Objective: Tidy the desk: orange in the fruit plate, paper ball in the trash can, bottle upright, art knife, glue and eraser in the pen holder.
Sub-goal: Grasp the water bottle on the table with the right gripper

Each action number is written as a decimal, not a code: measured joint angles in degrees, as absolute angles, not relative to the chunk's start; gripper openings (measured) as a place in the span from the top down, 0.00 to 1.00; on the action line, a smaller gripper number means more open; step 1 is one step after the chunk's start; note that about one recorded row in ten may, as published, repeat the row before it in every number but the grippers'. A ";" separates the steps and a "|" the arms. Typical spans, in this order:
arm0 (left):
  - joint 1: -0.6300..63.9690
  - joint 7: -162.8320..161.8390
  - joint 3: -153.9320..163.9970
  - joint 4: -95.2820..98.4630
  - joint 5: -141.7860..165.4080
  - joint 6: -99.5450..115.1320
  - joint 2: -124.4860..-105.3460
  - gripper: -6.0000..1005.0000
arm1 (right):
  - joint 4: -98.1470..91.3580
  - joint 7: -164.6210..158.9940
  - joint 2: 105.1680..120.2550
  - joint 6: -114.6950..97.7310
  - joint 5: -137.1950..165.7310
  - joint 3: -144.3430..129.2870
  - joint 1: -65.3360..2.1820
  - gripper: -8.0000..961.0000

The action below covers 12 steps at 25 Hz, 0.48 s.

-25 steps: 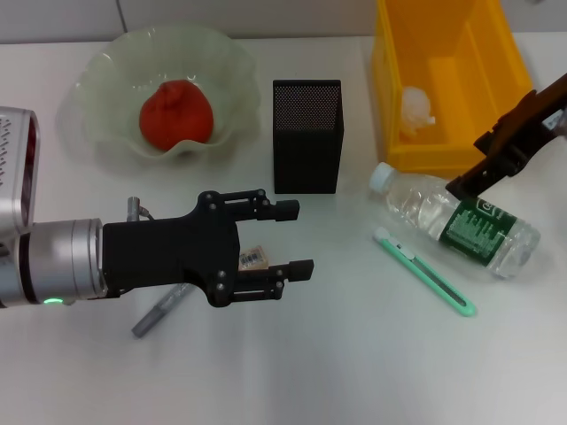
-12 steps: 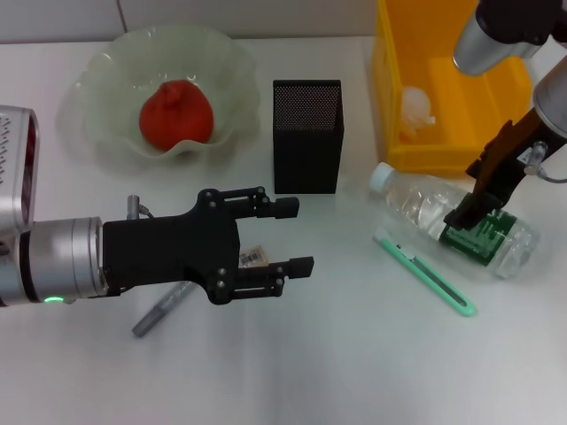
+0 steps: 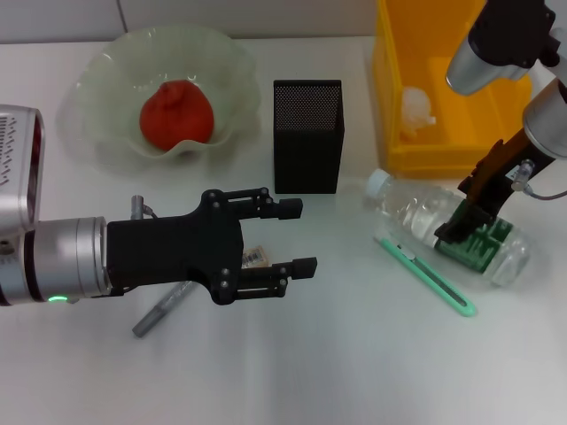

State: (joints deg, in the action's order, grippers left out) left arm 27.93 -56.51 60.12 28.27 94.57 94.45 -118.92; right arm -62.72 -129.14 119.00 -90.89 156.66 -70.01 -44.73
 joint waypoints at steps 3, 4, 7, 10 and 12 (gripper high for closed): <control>27.81 -56.51 60.15 28.24 94.57 94.41 -118.91 0.38 | -60.82 -128.96 119.00 -89.53 156.59 -69.89 -44.70 0.15; 27.81 -56.51 60.15 28.24 94.57 94.41 -118.91 0.38 | -59.36 -128.95 119.00 -88.55 156.47 -69.95 -44.75 0.15; 27.69 -56.51 60.01 28.21 94.57 94.39 -118.92 0.38 | -58.23 -128.94 119.00 -87.63 156.41 -70.04 -44.82 0.16; 27.69 -56.51 59.98 28.21 94.56 94.39 -118.92 0.38 | -56.88 -128.91 119.02 -87.03 156.01 -70.23 -45.03 0.16; 27.68 -56.51 60.06 28.17 94.56 94.39 -118.92 0.38 | -56.38 -128.71 119.05 -87.02 155.76 -70.30 -45.14 0.16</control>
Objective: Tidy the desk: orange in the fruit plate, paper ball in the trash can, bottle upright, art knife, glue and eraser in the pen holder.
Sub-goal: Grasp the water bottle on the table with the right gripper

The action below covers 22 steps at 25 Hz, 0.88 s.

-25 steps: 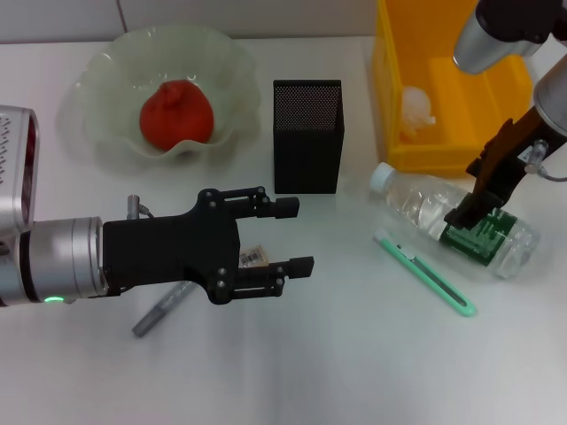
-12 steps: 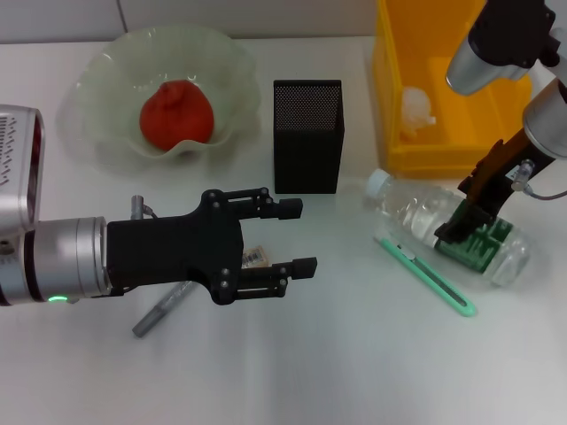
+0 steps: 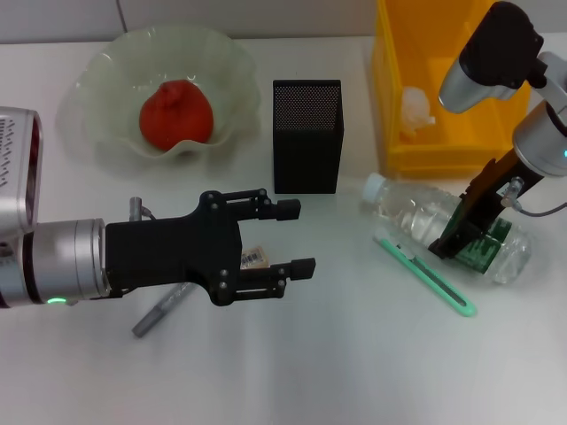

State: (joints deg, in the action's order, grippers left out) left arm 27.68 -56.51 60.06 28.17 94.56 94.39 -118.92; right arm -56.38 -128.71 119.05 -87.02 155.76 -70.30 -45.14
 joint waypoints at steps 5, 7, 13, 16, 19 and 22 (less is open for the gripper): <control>27.68 -56.51 60.16 28.12 94.56 94.39 -118.91 0.38 | -55.26 -128.43 119.07 -86.74 155.68 -70.47 -45.17 0.16; 27.68 -56.51 60.19 28.12 94.56 94.39 -118.92 0.38 | -54.41 -128.42 119.09 -86.33 155.67 -70.49 -45.18 0.16; 27.68 -56.51 60.21 28.12 94.57 94.39 -118.92 0.38 | -53.56 -128.40 119.09 -85.62 155.64 -70.34 -45.05 0.16; 27.68 -56.51 60.21 28.12 94.57 94.41 -118.91 0.38 | -53.65 -128.47 119.09 -85.38 155.62 -70.08 -44.83 0.17; 27.69 -56.51 60.20 28.12 94.56 94.59 -118.92 0.38 | -53.69 -128.87 119.09 -85.33 155.62 -69.78 -44.73 0.17; 27.70 -56.51 60.17 28.12 94.57 94.67 -118.91 0.39 | -53.92 -128.84 119.09 -85.00 155.62 -69.64 -44.49 0.17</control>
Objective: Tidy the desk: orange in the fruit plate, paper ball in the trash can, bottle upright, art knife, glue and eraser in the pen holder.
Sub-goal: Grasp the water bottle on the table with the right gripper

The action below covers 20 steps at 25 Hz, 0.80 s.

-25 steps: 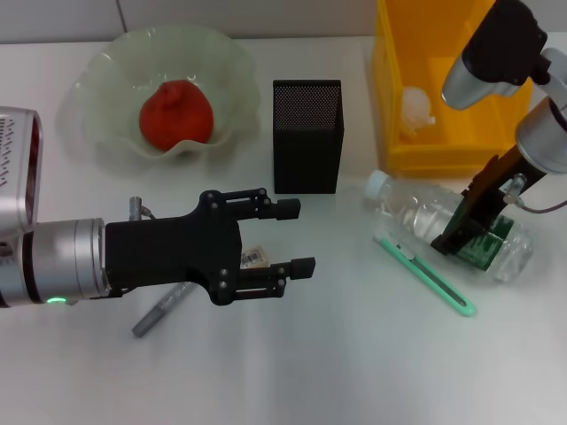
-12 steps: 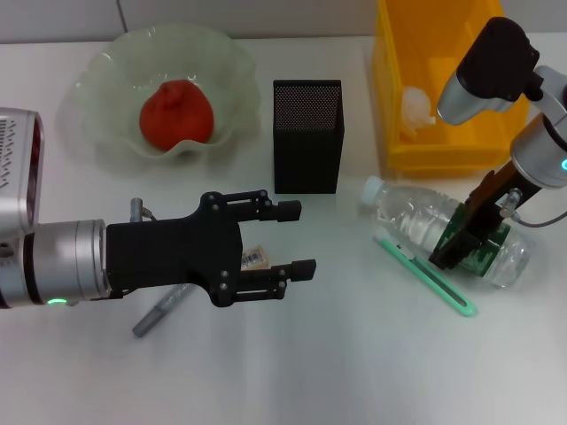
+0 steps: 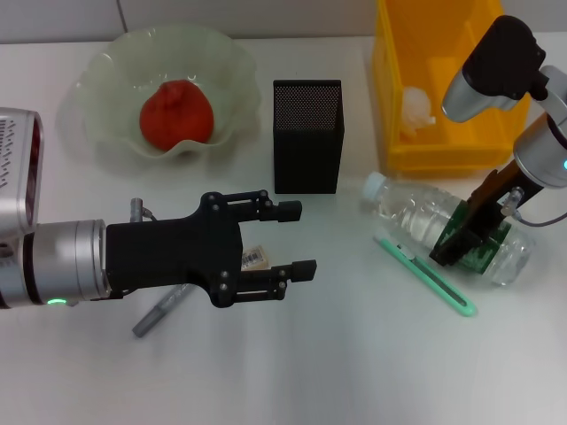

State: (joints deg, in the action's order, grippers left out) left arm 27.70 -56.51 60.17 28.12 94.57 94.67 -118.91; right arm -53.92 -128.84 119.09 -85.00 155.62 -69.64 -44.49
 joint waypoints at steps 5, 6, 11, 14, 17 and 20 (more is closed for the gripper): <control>27.69 -56.51 60.18 28.12 94.57 94.73 -118.92 0.39 | -54.49 -128.84 119.09 -84.83 155.63 -69.64 -43.73 0.17; 27.64 -56.51 60.09 28.12 94.57 94.73 -118.92 0.39 | -54.81 -128.84 119.09 -84.86 155.63 -69.72 -43.47 0.17; 27.51 -56.51 59.83 28.07 94.50 94.82 -118.93 0.39 | -62.62 -128.21 119.45 -85.16 153.40 -70.48 -37.91 0.17; 27.42 -56.51 59.96 27.99 94.06 94.88 -118.95 0.39 | -69.78 -127.01 119.31 -85.94 147.86 -70.78 -32.97 0.18; 27.49 -56.51 59.88 27.70 93.04 94.93 -118.91 0.39 | -76.55 -125.72 119.24 -87.26 143.80 -70.38 -28.20 0.18; 27.57 -56.51 59.85 27.69 92.98 94.94 -118.92 0.39 | -81.53 -125.03 119.30 -87.71 140.82 -70.33 -24.50 0.18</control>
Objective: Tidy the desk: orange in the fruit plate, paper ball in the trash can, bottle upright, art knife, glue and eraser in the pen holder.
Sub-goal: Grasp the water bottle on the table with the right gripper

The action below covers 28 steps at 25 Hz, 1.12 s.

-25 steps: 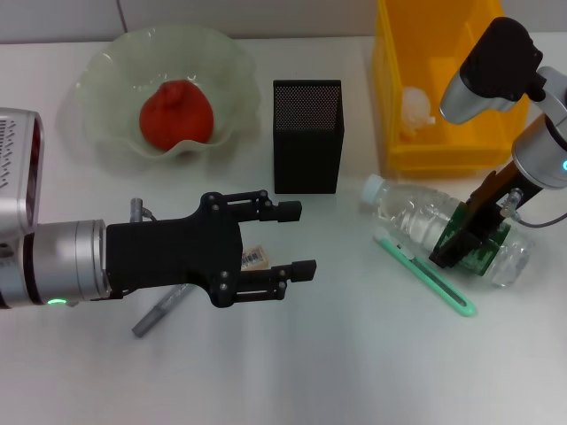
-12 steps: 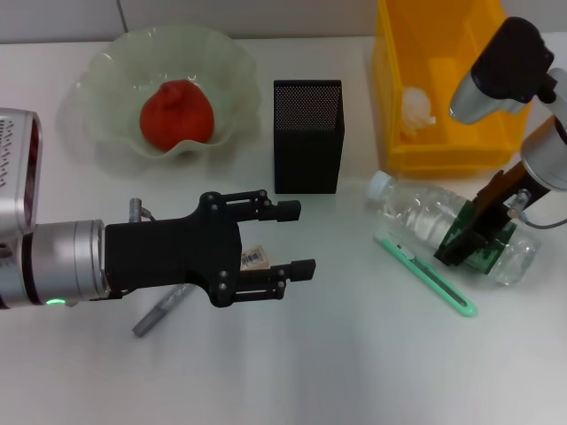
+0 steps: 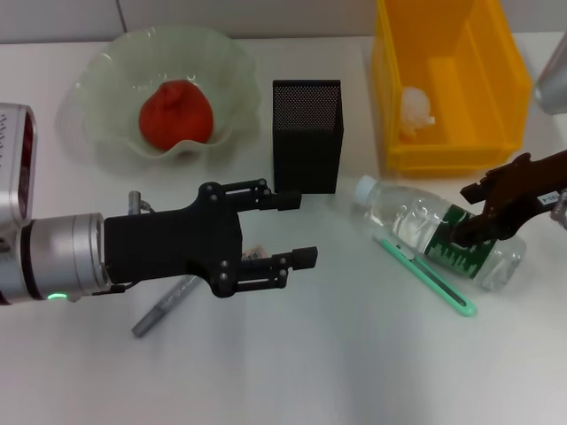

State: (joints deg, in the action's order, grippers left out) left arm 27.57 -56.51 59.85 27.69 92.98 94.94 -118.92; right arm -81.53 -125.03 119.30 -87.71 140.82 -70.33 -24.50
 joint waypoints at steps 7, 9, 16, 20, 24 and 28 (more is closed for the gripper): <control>28.48 -56.51 60.29 27.60 92.22 94.68 -119.00 0.39 | -80.41 -124.82 119.15 -87.64 140.01 -69.76 -23.89 0.37; 28.49 -56.52 60.29 27.59 92.21 94.64 -119.00 0.39 | -80.13 -124.76 119.14 -87.64 140.01 -69.52 -24.40 0.43; 28.43 -56.69 60.29 27.59 92.19 94.58 -119.01 0.39 | -82.19 -127.09 118.98 -88.46 140.50 -69.05 -26.12 0.67; 28.12 -56.62 60.28 27.60 92.19 94.59 -119.00 0.40 | -81.07 -129.85 118.74 -91.79 143.19 -67.36 -29.80 0.78; 28.04 -56.56 60.22 27.60 92.19 94.61 -119.00 0.40 | -78.73 -130.37 118.98 -94.63 144.10 -63.80 -32.88 0.75; 27.95 -56.53 60.22 27.60 92.19 94.62 -119.00 0.40 | -78.89 -130.70 119.03 -94.92 144.50 -63.77 -33.52 0.60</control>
State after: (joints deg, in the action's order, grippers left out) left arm 27.95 -56.53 60.22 27.60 92.19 94.62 -119.00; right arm -78.89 -130.70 119.03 -94.92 144.50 -63.77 -33.52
